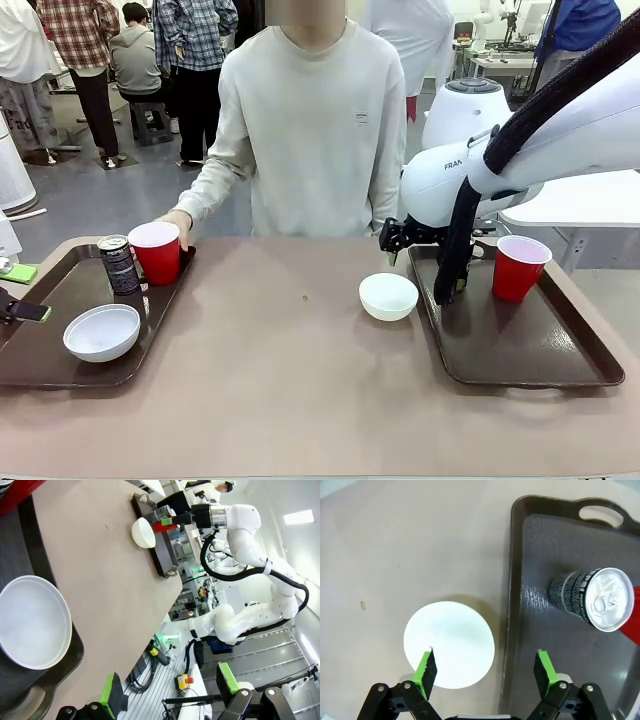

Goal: Prepare tableware on both trays.
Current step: Pick up a Picnic Bowl from the table and place it on a Handle tray.

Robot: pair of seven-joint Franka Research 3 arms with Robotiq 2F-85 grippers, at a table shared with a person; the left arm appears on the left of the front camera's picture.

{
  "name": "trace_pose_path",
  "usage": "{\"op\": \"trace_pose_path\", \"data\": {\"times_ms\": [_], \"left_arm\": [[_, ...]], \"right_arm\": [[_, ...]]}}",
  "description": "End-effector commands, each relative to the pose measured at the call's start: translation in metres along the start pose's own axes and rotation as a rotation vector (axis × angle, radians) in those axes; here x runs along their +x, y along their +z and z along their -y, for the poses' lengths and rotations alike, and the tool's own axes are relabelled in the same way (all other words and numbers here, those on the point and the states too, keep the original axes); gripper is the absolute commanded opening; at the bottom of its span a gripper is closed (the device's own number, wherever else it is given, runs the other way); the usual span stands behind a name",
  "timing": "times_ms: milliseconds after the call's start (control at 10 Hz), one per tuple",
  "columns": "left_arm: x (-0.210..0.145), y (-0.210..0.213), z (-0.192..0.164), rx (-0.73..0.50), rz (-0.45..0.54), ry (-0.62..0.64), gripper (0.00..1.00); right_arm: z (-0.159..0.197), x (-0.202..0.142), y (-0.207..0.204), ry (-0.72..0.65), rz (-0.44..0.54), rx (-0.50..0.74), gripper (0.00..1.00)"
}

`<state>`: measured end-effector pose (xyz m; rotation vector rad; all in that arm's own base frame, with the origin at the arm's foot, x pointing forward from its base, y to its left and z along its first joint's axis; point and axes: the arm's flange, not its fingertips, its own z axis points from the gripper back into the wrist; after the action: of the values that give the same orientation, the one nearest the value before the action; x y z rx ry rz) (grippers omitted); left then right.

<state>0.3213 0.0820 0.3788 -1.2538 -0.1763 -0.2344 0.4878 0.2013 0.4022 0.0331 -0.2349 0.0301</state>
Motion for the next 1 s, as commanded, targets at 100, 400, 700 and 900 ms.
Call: {"op": "trace_pose_path", "data": {"times_ms": [100,400,700,900], "left_arm": [[-0.003,0.003,0.000,-0.007,-0.005,-0.017,1.00],[-0.003,0.003,0.000,-0.007,-0.005,-0.017,1.00],[-0.003,0.003,0.000,-0.007,-0.005,-0.017,1.00],[-0.003,0.003,0.000,-0.007,-0.005,-0.017,1.00]], "right_arm": [[0.002,-0.002,0.008,-0.001,0.008,-0.017,1.00],[-0.006,0.012,-0.028,0.018,-0.066,0.074,1.00],[-0.007,0.015,-0.034,0.039,-0.075,0.075,1.00],[-0.008,0.020,-0.041,0.049,-0.100,0.068,1.00]]}}
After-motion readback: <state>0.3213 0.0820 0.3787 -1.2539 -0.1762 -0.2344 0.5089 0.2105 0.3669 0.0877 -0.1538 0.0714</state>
